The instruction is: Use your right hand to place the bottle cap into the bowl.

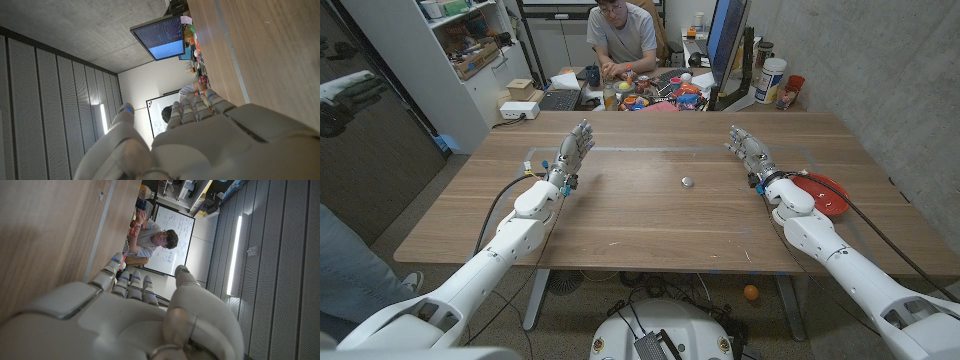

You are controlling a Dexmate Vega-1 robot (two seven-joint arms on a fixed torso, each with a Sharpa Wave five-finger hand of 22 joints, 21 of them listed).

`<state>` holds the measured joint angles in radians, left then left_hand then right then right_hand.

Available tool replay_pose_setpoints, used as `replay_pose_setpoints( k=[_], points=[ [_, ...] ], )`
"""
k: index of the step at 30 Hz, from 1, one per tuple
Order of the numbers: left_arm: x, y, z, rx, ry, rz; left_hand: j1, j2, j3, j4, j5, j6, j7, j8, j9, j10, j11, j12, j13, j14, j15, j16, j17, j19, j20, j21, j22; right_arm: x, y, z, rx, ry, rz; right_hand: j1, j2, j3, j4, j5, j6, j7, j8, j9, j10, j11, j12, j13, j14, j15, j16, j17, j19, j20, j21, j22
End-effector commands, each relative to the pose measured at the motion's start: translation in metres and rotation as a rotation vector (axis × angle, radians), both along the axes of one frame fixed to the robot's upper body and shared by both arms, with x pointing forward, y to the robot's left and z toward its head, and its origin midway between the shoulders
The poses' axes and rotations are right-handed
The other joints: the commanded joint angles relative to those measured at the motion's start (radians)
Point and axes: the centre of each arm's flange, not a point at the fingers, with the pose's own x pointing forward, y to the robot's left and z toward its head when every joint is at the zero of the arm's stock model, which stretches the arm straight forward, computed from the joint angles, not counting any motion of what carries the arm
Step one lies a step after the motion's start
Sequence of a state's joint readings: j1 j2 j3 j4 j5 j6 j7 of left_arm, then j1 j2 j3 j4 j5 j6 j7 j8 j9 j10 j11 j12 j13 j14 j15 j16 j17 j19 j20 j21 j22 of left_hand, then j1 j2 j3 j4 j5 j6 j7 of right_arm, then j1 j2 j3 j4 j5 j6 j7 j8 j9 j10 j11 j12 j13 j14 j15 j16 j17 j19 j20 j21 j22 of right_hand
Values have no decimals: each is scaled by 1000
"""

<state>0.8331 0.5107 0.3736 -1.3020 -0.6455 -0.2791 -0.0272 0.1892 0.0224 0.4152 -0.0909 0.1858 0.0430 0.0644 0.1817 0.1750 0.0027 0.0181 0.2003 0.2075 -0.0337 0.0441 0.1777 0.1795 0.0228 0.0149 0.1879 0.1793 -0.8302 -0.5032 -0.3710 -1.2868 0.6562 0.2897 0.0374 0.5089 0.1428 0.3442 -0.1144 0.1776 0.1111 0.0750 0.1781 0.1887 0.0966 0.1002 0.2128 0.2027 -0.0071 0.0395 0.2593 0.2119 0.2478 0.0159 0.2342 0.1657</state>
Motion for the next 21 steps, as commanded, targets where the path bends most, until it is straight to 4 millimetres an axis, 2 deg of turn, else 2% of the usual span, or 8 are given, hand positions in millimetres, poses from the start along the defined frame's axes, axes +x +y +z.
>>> replay_pose_setpoints(
  k=[1,15,21],
  points=[
    [2,-3,4,16,5,3,11,5,8,-1,5,-1,8,4,3,-2,10,7,2,1,6,6,5,0,6,5,1,4,2,0,1,10,8,11,4,6,0,4,5,-1,4,2,0,5,5,2,-1,9,3,3,8,-1,4,4],
    [6,-5,0,18,36,4,14,10,10,-4,4,3,5,6,3,-1,3,8,-1,4,7,8,4,-6,11,4,1,-5,0,2,-3,-32,-22,13,6,7,-2,5,6,0,8,2,4,8,5,2,5,10,2,2,10,2,0,4],
    [9,-4,-2,2,42,0,17,14,12,-5,3,6,3,7,3,6,3,11,-2,9,7,10,4,-10,16,4,1,-19,9,10,-68,-102,-58,52,5,23,-32,8,41,-7,23,1,44,6,16,1,46,1,6,-6,47,2,1,5]
  ],
)
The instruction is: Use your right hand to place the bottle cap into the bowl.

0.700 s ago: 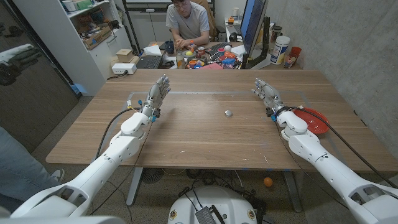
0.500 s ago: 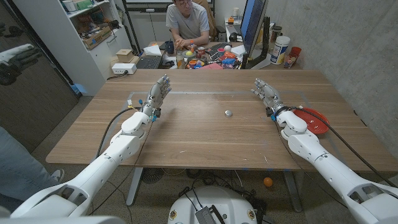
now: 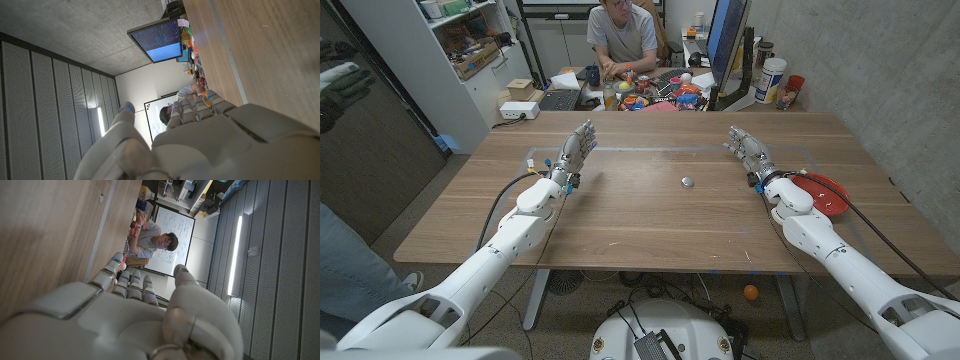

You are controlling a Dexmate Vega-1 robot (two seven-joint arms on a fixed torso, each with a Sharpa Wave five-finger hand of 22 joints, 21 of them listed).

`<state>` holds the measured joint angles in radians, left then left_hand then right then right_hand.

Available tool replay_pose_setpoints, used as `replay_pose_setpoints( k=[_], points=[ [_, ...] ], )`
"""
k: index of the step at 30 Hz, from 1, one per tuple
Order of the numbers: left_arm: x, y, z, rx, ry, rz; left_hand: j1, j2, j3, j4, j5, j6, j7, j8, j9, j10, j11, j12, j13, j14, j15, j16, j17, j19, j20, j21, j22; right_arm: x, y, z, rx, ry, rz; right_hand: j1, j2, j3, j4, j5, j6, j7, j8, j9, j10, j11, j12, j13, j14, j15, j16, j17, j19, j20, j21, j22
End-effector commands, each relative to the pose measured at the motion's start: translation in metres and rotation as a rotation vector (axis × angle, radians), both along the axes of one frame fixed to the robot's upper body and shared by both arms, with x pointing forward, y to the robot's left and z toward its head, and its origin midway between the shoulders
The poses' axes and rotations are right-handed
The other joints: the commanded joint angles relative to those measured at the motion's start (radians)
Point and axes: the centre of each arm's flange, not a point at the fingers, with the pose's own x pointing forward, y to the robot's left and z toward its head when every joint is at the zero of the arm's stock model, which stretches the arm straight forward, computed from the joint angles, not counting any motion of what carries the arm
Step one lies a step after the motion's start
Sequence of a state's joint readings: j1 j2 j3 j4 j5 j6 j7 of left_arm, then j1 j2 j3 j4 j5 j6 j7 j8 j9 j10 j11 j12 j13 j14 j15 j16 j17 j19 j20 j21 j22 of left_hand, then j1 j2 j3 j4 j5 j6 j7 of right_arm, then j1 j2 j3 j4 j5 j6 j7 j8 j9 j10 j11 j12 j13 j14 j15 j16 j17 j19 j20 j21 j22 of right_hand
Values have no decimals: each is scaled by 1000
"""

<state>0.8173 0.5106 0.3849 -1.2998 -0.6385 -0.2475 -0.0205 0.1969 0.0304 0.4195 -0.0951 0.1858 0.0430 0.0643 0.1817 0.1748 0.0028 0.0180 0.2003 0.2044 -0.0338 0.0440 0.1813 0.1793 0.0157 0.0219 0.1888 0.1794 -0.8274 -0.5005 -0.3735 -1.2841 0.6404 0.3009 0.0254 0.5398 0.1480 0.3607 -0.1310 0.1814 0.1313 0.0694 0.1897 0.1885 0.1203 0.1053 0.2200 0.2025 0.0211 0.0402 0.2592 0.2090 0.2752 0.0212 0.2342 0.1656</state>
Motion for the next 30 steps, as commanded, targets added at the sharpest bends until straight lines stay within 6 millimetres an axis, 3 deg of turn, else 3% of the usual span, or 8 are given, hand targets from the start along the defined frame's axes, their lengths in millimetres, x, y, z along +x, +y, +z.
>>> replay_pose_setpoints(
  k=[1,18,20,23,30],
  points=[
    [5,0,-4,-12,20,-3,9,6,8,-1,3,7,4,7,3,7,6,11,1,9,7,7,4,-3,9,3,1,-21,10,9,-72,-101,-46,24,0,7,-17,5,21,-2,11,1,21,1,9,2,19,0,6,-3,22,-3,2,5],
    [2,-4,4,-4,2,3,13,12,10,-5,0,14,1,8,3,10,3,12,-1,14,4,8,3,-24,24,-2,1,-44,25,13,-158,-176,-23,66,-10,20,-39,3,46,-13,17,1,46,-5,13,2,49,-12,7,-8,43,-6,-2,6],
    [1,-5,5,-1,2,11,13,13,10,-6,0,18,0,9,3,14,3,13,-2,15,4,8,3,-40,25,-6,1,-46,25,14,-181,-183,-27,78,-14,21,-40,2,51,-19,17,1,73,-15,22,3,68,-17,11,-7,55,-5,-2,7],
    [0,-6,6,3,2,12,13,14,10,-6,-1,20,-3,9,3,15,1,14,-2,15,3,8,3,-57,27,-10,2,-51,25,15,-237,-197,-43,93,-18,23,-41,1,78,-50,26,1,90,-17,27,7,79,-21,12,-6,67,-5,-2,8],
    [-2,-4,4,5,8,14,12,15,10,-7,-2,24,-5,10,3,20,-3,15,-3,16,3,8,3,-67,38,-9,2,-62,27,15,-344,-234,-57,144,-27,40,-52,4,114,-82,35,3,101,-39,31,17,85,-21,5,-7,56,5,-15,8]
  ],
)
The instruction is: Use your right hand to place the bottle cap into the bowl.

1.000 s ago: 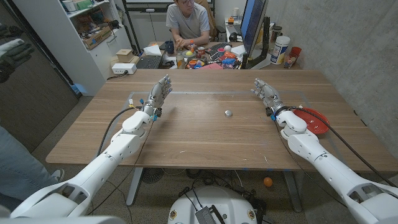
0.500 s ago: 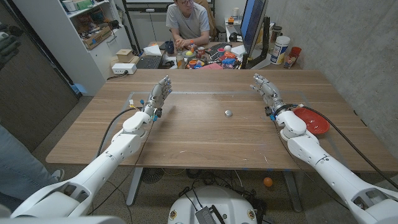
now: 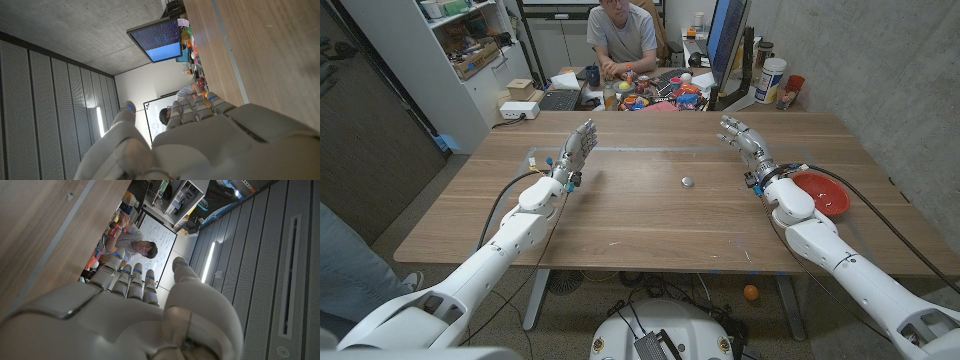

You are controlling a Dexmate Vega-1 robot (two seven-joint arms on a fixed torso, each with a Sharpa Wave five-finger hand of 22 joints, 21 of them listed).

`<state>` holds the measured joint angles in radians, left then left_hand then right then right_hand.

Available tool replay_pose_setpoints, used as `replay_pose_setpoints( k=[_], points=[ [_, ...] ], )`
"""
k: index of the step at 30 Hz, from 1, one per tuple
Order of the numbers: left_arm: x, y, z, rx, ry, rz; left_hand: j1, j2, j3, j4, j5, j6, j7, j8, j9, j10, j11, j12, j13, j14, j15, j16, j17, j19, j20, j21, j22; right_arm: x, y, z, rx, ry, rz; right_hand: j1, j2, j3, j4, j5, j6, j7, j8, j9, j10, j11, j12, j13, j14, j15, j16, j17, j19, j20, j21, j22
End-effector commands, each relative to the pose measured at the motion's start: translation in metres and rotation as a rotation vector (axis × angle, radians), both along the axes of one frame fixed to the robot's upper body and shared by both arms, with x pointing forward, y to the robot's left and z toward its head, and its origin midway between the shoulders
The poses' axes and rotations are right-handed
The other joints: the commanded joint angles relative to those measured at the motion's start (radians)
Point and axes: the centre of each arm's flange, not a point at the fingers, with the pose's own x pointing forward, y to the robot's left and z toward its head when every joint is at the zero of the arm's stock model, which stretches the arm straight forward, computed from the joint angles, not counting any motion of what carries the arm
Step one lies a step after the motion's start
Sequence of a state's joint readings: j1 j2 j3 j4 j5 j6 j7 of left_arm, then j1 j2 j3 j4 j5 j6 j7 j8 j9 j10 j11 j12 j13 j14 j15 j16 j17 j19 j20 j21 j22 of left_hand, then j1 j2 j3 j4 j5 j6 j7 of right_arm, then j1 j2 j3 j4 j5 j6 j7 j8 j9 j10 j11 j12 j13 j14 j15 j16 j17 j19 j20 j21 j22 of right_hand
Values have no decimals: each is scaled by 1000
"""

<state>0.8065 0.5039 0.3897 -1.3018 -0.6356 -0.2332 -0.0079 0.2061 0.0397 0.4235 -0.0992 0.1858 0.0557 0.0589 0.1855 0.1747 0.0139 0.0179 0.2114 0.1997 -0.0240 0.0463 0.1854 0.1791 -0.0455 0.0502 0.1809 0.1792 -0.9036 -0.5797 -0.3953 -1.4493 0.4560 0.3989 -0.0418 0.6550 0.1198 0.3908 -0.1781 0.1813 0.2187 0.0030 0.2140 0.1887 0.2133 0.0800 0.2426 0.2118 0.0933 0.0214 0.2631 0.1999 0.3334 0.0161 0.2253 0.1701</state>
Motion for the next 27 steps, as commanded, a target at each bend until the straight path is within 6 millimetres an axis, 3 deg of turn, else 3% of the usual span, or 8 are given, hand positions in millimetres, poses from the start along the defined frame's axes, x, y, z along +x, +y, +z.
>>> replay_pose_setpoints(
  k=[1,12,23,24,27],
  points=[
    [-4,0,-1,7,5,10,3,7,6,-3,-3,13,1,7,3,10,-4,5,1,8,-2,5,4,-6,13,0,2,-19,5,1,-167,-58,-37,31,1,11,-5,4,29,-17,11,3,8,-13,9,9,14,-3,2,3,-2,11,-6,3],
    [-6,-1,-2,33,7,29,3,10,7,-5,-4,23,-2,8,4,20,-7,8,1,19,-3,8,4,-9,48,5,3,-28,5,4,-330,-49,-72,86,-10,30,-5,9,46,-26,9,5,-5,-12,4,20,-6,19,-16,3,-47,33,-30,2],
    [-8,-1,-3,35,6,21,3,13,8,-6,-5,31,-5,10,4,22,-12,8,0,23,-3,8,4,-11,60,8,4,-42,15,18,-587,-117,-204,97,-29,30,5,8,36,-35,-1,6,-44,-13,-11,28,-46,38,-38,4,-106,52,-47,1],
    [-8,-1,-3,38,6,20,3,13,8,-6,-5,31,-6,9,4,23,-12,8,0,23,-3,8,4,-11,61,8,4,-44,16,19,-619,-123,-225,97,-33,29,6,7,35,-37,-2,6,-45,-12,-11,29,-47,42,-40,4,-116,66,-49,1],
    [-9,-1,-3,38,6,19,3,14,8,-6,-6,32,-8,9,4,25,-13,9,0,24,-4,8,4,-12,67,9,4,-45,17,20,-634,-123,-231,96,-47,27,12,3,33,-45,-7,8,-47,-16,-12,34,-51,99,-46,2,-119,118,-41,1]
  ],
)
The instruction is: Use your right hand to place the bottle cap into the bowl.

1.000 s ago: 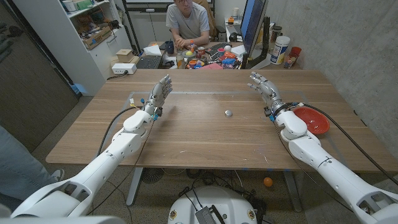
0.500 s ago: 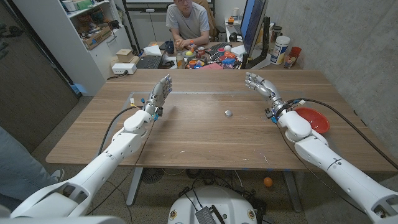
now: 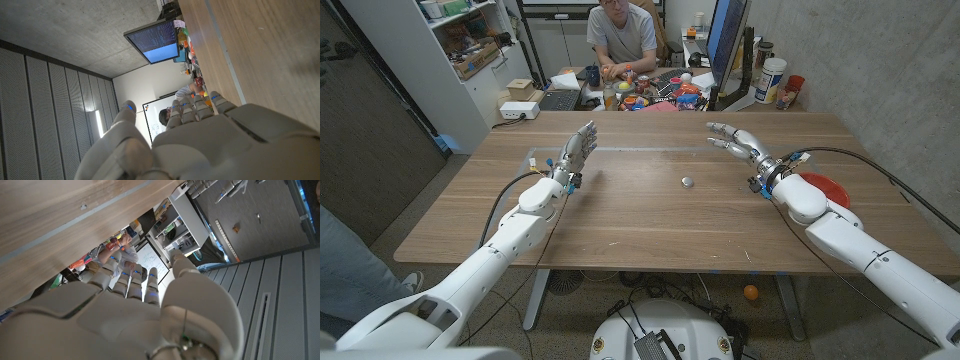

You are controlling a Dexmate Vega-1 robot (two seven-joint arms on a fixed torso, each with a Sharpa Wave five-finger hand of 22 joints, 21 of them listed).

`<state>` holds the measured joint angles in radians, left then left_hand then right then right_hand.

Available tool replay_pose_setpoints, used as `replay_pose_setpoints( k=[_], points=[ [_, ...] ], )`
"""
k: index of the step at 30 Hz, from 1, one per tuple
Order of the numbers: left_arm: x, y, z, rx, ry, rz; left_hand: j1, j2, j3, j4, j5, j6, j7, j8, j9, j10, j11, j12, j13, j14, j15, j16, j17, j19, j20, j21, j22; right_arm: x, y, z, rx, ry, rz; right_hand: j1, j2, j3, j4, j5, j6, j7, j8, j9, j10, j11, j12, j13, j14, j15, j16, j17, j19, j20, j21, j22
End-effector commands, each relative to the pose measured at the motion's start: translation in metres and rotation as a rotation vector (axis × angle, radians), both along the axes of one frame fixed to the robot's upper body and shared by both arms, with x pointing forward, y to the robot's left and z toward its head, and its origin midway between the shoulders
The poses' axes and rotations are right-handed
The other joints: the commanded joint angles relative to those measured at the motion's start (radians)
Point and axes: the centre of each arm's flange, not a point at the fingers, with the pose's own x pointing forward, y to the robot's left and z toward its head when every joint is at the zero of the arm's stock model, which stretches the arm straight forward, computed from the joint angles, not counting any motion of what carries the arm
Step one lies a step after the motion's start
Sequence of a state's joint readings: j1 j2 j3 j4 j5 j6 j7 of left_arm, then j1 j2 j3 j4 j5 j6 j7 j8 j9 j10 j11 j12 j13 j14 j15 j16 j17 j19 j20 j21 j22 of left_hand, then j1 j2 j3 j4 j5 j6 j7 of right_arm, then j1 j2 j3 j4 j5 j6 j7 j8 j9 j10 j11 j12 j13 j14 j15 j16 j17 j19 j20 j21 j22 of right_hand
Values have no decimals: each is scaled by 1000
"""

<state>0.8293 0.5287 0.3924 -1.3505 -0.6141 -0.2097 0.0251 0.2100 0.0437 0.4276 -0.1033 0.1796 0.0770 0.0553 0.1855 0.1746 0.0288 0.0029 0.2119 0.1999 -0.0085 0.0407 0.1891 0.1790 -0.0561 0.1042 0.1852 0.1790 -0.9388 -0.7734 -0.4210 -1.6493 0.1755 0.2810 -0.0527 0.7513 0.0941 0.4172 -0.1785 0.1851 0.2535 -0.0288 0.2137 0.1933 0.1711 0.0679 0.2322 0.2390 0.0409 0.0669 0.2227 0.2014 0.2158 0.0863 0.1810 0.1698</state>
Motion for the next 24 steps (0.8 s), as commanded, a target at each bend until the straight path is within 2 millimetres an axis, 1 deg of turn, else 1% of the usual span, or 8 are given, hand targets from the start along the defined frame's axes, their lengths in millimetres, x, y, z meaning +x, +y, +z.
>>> replay_pose_setpoints(
  k=[1,4,7,12,15,17,22,24],
  points=[
    [-3,0,-1,12,1,-4,-1,10,4,-2,1,11,-5,9,4,10,2,8,0,9,3,5,4,-1,14,5,4,-12,8,10,-218,-58,-109,-1,-26,-1,14,-2,-3,-16,-7,3,-7,-4,-2,7,4,62,-5,0,-2,64,4,1],
    [-3,0,-2,11,3,-6,-1,10,5,-3,0,14,-5,10,4,11,2,8,0,11,3,5,4,0,24,6,4,-12,9,11,-240,-65,-120,-1,-29,-2,14,-2,-5,-19,-9,4,-11,-4,-4,8,6,73,-6,-2,1,78,7,1],
    [-3,2,-3,9,4,-5,-1,12,5,-3,0,17,-7,10,5,12,2,8,0,30,16,11,4,6,34,10,5,-13,13,11,-300,-82,-149,-4,-36,-4,16,-4,-10,-27,-11,4,-20,-10,-8,9,6,78,-8,-3,2,101,7,1],
    [-3,2,-3,9,1,-3,-1,13,5,-4,-1,18,-9,9,5,13,0,8,0,43,28,14,4,12,49,14,5,-16,18,15,-398,-98,-193,-7,-43,-7,17,-5,-17,-34,-14,4,-26,-14,-10,9,-1,80,-12,-3,-3,116,6,1],
    [-4,2,-2,16,1,-2,-1,13,5,-5,-1,19,-10,9,5,13,-2,8,0,43,29,13,4,12,52,14,5,-16,20,16,-441,-92,-228,-10,-50,-10,17,-5,-19,-35,-15,4,-33,-10,-13,9,0,81,-12,-4,-1,119,7,1],
    [-5,1,-1,23,0,2,-1,13,5,-5,-1,19,-10,9,5,13,-2,8,0,43,29,13,4,10,55,14,5,-17,21,18,-474,-92,-251,-12,-61,-13,17,-4,-20,-36,-15,4,-29,-7,-12,8,25,92,-4,-5,8,123,11,1],
    [-5,0,1,27,-1,1,-2,14,6,-6,-1,23,-10,9,5,16,-8,8,0,45,35,12,4,8,60,13,5,-18,28,22,-578,-98,-301,-10,-70,-14,15,-3,-19,-41,-14,4,-30,-4,-14,8,39,102,0,-6,19,124,14,2],
    [-5,-1,1,29,-2,0,-2,14,6,-6,-1,24,-12,9,5,14,-10,8,0,50,42,13,4,8,65,14,6,-18,31,24,-627,-100,-321,-10,-76,-15,14,-3,-17,-44,-13,4,-30,-2,-14,7,49,105,3,-7,26,125,16,2]
  ],
)
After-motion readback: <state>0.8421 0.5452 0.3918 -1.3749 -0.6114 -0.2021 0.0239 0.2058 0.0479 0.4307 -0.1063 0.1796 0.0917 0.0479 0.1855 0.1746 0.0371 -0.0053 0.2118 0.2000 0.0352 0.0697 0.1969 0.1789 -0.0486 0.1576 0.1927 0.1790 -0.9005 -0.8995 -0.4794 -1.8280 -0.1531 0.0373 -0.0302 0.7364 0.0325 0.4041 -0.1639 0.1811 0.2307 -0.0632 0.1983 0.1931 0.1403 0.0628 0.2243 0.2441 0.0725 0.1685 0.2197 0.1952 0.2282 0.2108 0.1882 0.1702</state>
